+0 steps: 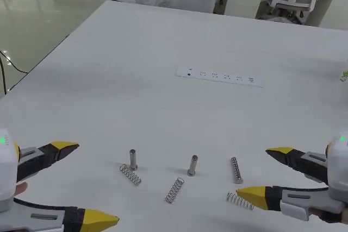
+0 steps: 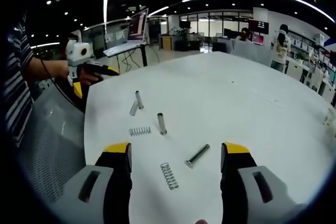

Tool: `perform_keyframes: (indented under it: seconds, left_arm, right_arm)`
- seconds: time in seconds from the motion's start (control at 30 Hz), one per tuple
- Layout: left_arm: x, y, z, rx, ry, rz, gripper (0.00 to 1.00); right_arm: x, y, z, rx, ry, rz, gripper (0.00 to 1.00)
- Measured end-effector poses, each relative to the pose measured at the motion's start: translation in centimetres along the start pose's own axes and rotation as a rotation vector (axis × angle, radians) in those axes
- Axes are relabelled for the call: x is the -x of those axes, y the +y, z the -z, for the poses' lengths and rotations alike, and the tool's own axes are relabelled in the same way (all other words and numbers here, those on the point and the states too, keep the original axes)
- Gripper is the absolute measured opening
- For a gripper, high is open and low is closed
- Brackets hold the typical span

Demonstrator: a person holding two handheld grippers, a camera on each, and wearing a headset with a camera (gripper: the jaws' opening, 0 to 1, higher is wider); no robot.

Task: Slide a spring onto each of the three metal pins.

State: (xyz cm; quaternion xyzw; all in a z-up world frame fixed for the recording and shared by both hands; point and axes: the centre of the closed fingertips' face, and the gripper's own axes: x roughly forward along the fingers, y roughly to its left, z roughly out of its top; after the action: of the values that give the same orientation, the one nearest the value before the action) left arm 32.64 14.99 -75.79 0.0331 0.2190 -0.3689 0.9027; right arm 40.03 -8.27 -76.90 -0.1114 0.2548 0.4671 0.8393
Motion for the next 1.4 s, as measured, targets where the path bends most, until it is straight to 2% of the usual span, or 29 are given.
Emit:
perform_keyframes:
  seconds: [0.1, 0.33, 0.47, 0.57, 0.77, 0.93, 1.03, 1.3, 1.4]
  left_arm:
    - [0.1, 0.0, 0.0, 0.002, -0.001, 0.0, 0.98]
    - [0.3, 0.1, 0.1, 0.009, 0.001, -0.004, 0.97]
    - [0.3, 0.1, 0.3, 0.006, 0.008, 0.0, 0.97]
    - [0.2, 0.1, 0.3, 0.004, 0.01, 0.001, 0.97]
    - [0.3, 0.3, 0.3, 0.008, 0.011, -0.003, 0.97]
    - [0.2, 0.3, 0.2, 0.007, 0.009, -0.001, 0.97]
    - [0.2, 0.4, 0.3, 0.01, 0.009, 0.0, 0.97]
    - [0.1, 0.3, 0.4, 0.007, 0.014, 0.005, 0.97]
    - [0.1, 0.4, 0.4, 0.009, 0.013, 0.003, 0.97]
  right_arm:
    - [-0.4, -0.6, -0.1, -0.064, 0.019, 0.003, 0.6]
    - [-1.8, -1.8, -0.3, -0.119, 0.063, 0.012, 0.5]
    - [-2.6, -2.5, 0.2, -0.102, 0.116, 0.026, 0.48]
    - [-3.1, -2.8, 0.5, -0.135, 0.142, 0.028, 0.4]
    - [-4.2, -4.1, 1.0, -0.202, 0.186, 0.05, 0.3]
    - [-5.0, -4.6, 2.4, -0.26, 0.248, 0.064, 0.23]
    - [-5.3, -4.9, 2.8, -0.285, 0.266, 0.071, 0.21]
    - [-6.5, -5.0, 3.8, -0.284, 0.316, 0.097, 0.2]
    - [-6.9, -5.1, 3.9, -0.313, 0.325, 0.104, 0.19]
